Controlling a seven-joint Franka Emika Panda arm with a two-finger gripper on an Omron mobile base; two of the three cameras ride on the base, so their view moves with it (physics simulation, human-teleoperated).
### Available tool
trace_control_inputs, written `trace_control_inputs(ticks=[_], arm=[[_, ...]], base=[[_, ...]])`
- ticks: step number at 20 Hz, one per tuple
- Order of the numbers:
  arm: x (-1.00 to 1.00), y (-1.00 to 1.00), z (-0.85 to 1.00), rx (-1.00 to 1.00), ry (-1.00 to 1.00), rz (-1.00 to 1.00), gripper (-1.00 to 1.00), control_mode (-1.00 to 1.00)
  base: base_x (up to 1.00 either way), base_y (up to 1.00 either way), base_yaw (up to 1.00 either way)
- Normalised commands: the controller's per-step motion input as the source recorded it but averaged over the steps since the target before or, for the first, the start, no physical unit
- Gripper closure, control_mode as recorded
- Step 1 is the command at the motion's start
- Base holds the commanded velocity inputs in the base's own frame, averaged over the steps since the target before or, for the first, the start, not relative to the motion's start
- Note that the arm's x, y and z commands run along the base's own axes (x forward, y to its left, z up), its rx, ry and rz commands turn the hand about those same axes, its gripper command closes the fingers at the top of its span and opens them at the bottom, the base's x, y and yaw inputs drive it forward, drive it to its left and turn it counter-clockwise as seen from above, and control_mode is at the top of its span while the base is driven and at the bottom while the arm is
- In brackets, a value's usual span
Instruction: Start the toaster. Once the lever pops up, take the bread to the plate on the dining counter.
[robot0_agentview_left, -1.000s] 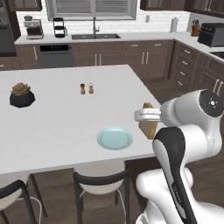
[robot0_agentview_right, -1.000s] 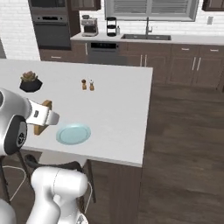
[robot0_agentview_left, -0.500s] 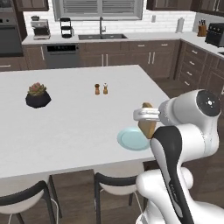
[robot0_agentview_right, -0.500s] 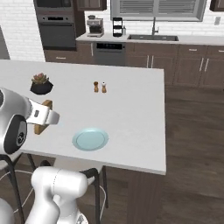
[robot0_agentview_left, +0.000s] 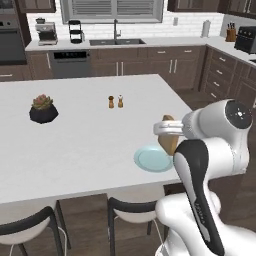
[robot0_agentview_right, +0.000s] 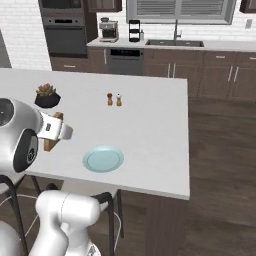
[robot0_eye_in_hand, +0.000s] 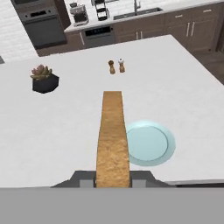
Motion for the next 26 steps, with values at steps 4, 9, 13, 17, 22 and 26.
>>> trace_control_inputs(ticks=[4, 9, 13, 17, 22, 26], arm=[[0.62, -0.49, -0.09, 0.05, 0.03, 0.34, 1.0, -1.0], [0.67, -0.45, -0.42, 0.19, 0.05, 0.4, 1.0, -1.0], [0.64, -0.26, -0.64, 0.22, 0.0, 0.42, 1.0, -1.0], [0.82, -0.04, -0.73, 0.1, 0.15, 0.28, 1.0, -1.0], [0.53, 0.02, -0.4, 0.03, 0.08, 0.15, 1.0, -1.0], [0.21, -0.01, -0.26, 0.0, 0.13, 0.09, 1.0, -1.0]], base=[[0.0, 0.0, 0.0], [0.0, 0.0, 0.0], [0.0, 0.0, 0.0], [0.0, 0.0, 0.0], [0.0, 0.0, 0.0], [0.0, 0.0, 0.0]])
